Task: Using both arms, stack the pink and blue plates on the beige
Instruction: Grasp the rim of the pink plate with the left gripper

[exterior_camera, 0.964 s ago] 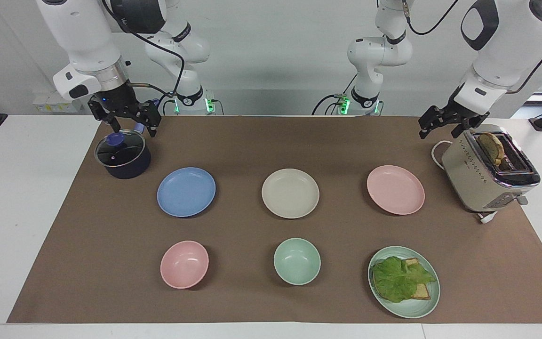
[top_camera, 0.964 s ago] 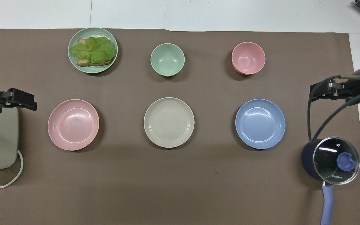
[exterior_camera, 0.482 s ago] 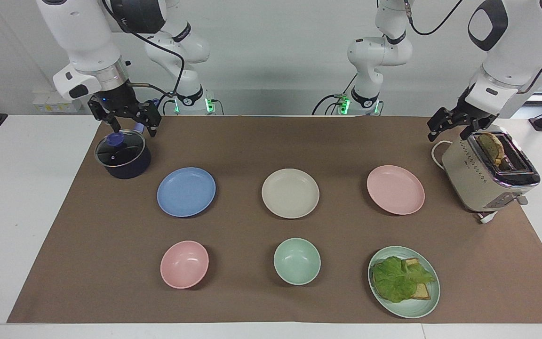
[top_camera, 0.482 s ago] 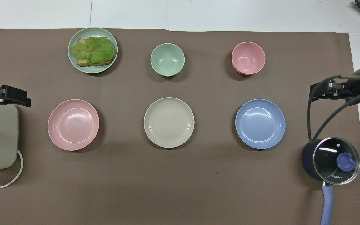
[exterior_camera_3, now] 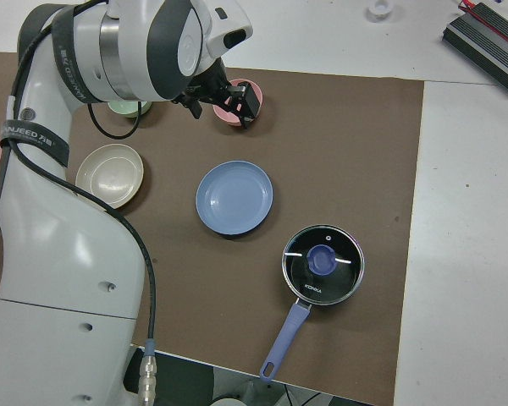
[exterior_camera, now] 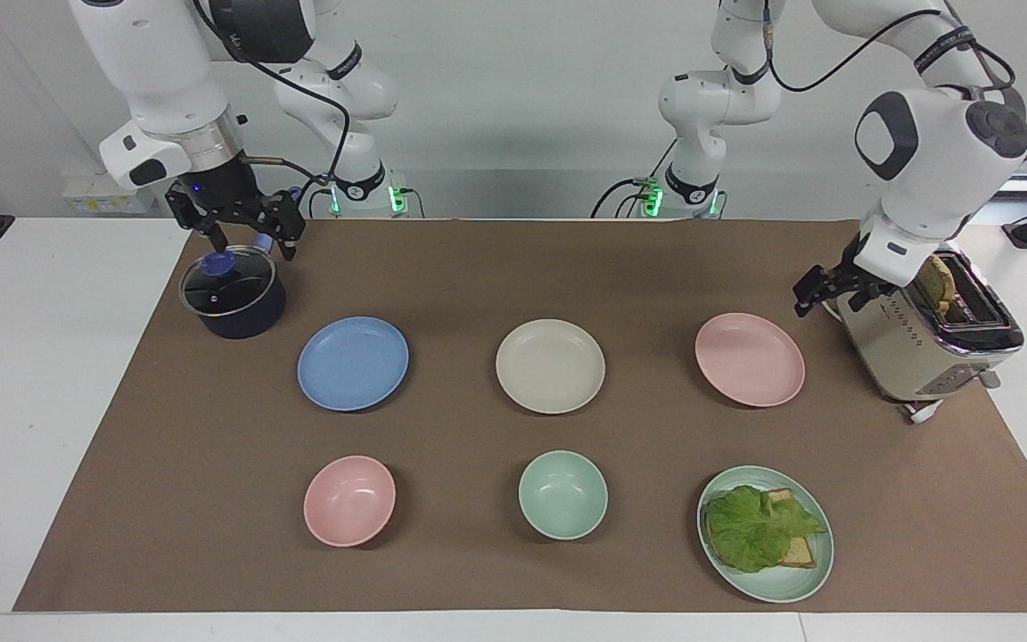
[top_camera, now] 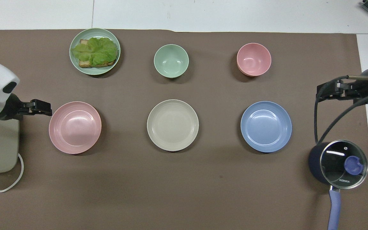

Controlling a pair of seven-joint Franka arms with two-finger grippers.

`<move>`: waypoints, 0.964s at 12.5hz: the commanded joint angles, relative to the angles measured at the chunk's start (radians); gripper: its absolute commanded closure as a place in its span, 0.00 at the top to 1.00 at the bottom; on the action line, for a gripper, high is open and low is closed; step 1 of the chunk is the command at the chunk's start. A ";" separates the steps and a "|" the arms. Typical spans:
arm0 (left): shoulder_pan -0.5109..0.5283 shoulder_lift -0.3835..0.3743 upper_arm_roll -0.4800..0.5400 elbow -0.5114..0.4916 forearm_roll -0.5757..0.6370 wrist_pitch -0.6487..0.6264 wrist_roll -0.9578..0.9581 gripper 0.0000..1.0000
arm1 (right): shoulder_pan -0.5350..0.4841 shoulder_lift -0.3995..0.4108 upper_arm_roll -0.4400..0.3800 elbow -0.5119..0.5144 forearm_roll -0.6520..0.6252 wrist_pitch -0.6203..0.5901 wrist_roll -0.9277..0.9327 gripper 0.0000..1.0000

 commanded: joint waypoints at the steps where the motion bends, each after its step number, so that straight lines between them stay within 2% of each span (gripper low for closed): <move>1: 0.014 0.057 -0.006 -0.064 0.016 0.082 0.000 1.00 | -0.011 0.003 0.006 0.002 0.013 0.014 -0.020 1.00; 4: 0.055 0.107 -0.006 -0.103 0.016 0.174 0.051 1.00 | -0.013 0.003 0.005 0.002 0.011 0.013 -0.022 1.00; 7: 0.080 0.107 -0.006 -0.200 0.016 0.248 0.102 1.00 | -0.013 0.003 0.005 0.002 0.011 0.013 -0.020 1.00; 12: 0.070 0.096 -0.006 -0.237 0.016 0.246 0.073 1.00 | -0.013 0.003 0.005 0.004 0.011 0.014 -0.025 1.00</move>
